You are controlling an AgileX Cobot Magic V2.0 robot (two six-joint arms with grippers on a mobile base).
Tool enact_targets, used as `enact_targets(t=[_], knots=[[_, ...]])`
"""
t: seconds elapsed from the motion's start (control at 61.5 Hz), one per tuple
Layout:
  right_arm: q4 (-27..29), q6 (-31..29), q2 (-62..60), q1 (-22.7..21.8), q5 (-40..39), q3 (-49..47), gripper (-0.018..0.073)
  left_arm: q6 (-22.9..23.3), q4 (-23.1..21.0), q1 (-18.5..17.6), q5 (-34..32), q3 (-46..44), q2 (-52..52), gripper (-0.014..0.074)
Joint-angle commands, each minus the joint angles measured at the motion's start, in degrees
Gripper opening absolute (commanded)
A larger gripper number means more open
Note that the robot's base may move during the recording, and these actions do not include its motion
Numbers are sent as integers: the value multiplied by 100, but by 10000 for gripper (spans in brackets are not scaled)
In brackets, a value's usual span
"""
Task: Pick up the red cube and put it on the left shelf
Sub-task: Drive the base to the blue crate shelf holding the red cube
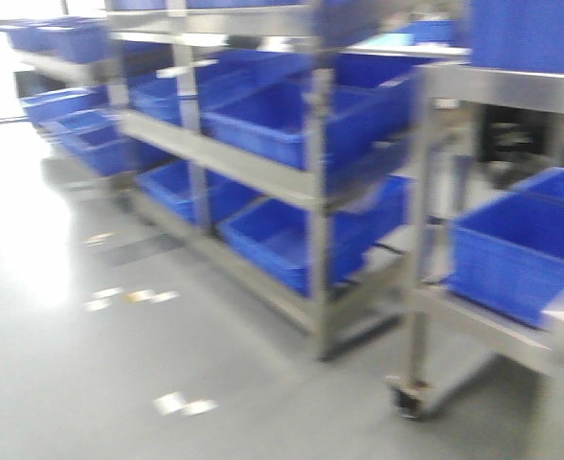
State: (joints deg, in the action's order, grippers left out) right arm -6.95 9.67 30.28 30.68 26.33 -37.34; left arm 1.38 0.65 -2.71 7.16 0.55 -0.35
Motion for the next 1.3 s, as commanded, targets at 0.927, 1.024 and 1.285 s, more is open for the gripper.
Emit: enact_targets(t=[0.927, 1.024, 1.285], knots=[[-72, -54, 18, 0, -432, -151, 210, 5, -29, 16, -494, 132, -94, 101], [-72, -54, 18, 0, -432, -151, 210, 5, -29, 16, -494, 132, -94, 101], [-72, -54, 18, 0, -432, -151, 210, 5, -29, 16, -494, 132, -94, 101]])
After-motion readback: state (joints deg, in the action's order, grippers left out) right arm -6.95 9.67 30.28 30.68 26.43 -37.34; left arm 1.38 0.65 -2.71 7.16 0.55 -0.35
